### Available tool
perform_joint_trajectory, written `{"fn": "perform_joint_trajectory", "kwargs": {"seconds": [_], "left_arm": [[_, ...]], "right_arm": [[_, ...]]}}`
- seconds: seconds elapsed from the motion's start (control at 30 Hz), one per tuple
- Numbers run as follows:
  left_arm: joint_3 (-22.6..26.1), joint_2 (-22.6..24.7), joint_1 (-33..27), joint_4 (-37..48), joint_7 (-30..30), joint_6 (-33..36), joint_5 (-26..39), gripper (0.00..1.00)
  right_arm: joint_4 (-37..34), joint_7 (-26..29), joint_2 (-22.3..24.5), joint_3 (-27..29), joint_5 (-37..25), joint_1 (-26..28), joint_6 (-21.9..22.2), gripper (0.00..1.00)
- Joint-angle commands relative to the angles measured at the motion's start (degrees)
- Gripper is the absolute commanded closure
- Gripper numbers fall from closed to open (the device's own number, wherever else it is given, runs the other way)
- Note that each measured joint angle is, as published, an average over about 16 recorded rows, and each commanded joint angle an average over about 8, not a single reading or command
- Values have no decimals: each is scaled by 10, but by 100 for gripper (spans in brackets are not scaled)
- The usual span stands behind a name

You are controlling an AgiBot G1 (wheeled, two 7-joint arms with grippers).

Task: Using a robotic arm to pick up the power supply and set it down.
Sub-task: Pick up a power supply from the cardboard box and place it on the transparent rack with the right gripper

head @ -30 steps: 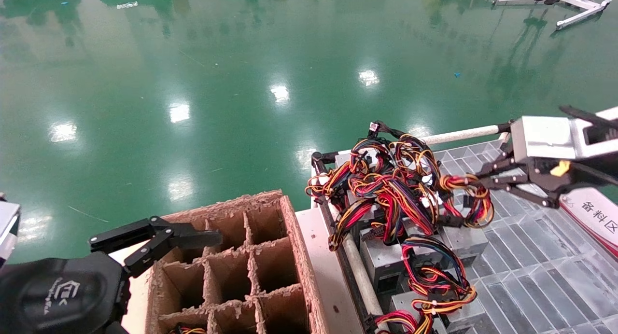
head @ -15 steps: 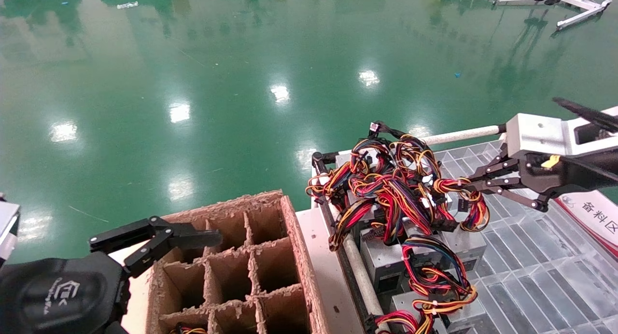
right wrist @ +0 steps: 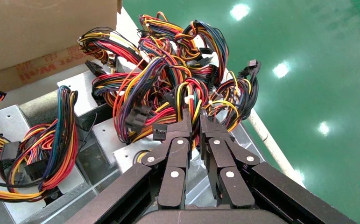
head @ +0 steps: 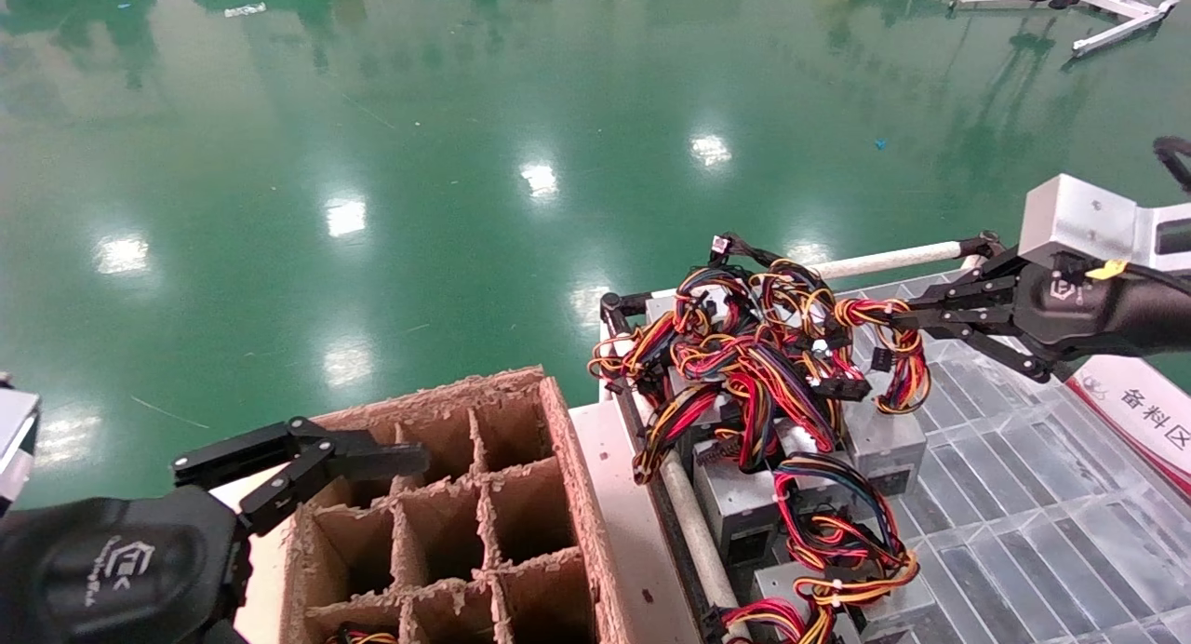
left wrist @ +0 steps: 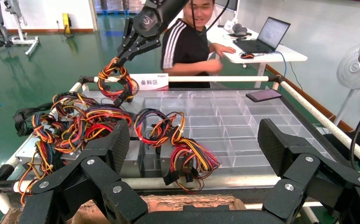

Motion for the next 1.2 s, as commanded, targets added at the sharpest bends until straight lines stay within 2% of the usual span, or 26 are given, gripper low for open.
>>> {"fn": "perform_joint_trajectory", "kwargs": {"seconds": [0.03, 0.47, 0.8, 1.2], "left_arm": [[0, 0, 0, 0, 0, 0, 0, 0], [0, 0, 0, 0, 0, 0, 0, 0], [0, 0, 0, 0, 0, 0, 0, 0], [0, 0, 0, 0, 0, 0, 0, 0]], "right_arm": [[0, -2, 1, 1, 1, -3, 3, 100], [-20, -5, 15, 33, 79, -67, 31, 100], [13, 5, 48, 33, 78, -83, 43, 100], [64, 32, 101, 38, 104, -132, 68, 100]]}}
